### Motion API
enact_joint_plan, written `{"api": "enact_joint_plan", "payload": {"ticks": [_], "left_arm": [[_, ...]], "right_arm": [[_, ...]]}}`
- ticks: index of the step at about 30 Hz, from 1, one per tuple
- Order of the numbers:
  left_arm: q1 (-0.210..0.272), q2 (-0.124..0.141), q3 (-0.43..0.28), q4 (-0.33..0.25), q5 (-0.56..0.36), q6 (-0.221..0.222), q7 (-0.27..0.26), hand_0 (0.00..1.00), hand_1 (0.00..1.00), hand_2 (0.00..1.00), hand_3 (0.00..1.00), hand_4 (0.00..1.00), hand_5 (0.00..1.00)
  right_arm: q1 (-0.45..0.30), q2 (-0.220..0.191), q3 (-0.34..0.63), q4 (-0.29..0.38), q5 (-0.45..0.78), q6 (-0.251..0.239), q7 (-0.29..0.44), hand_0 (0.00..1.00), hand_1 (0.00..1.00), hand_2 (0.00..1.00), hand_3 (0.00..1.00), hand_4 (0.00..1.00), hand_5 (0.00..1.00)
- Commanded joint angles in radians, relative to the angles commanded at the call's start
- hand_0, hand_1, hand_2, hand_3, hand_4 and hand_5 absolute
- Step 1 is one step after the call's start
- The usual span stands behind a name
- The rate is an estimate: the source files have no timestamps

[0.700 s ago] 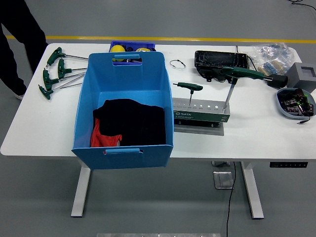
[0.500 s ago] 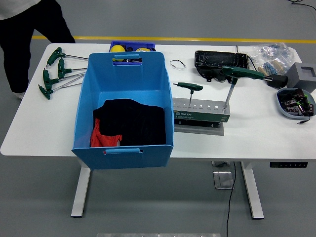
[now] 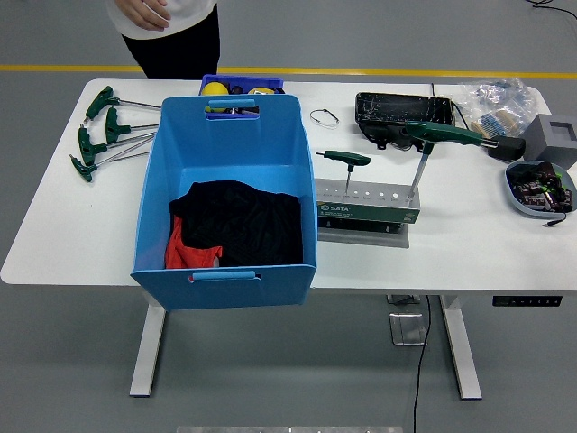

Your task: Lift tool from toolbox,place it in box,lift tool from toolbox,place it in box

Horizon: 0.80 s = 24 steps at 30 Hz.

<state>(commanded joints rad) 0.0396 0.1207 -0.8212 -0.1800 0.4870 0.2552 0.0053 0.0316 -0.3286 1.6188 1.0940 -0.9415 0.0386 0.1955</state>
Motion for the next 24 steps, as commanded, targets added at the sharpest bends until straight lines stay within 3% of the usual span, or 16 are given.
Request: {"api": "enact_joint_plan", "payload": {"ticks": [24], "left_arm": [[-0.005,0.004,0.001,0.000,0.005,-0.006,0.002,0.740,0.804,0.820,0.792,0.761,0.710]], "right_arm": [[0.000,-0.006,0.012,0.022,-0.009,-0.003,0.000,0.998,0.915,0.904,0.921,0.998,0.998]]}}
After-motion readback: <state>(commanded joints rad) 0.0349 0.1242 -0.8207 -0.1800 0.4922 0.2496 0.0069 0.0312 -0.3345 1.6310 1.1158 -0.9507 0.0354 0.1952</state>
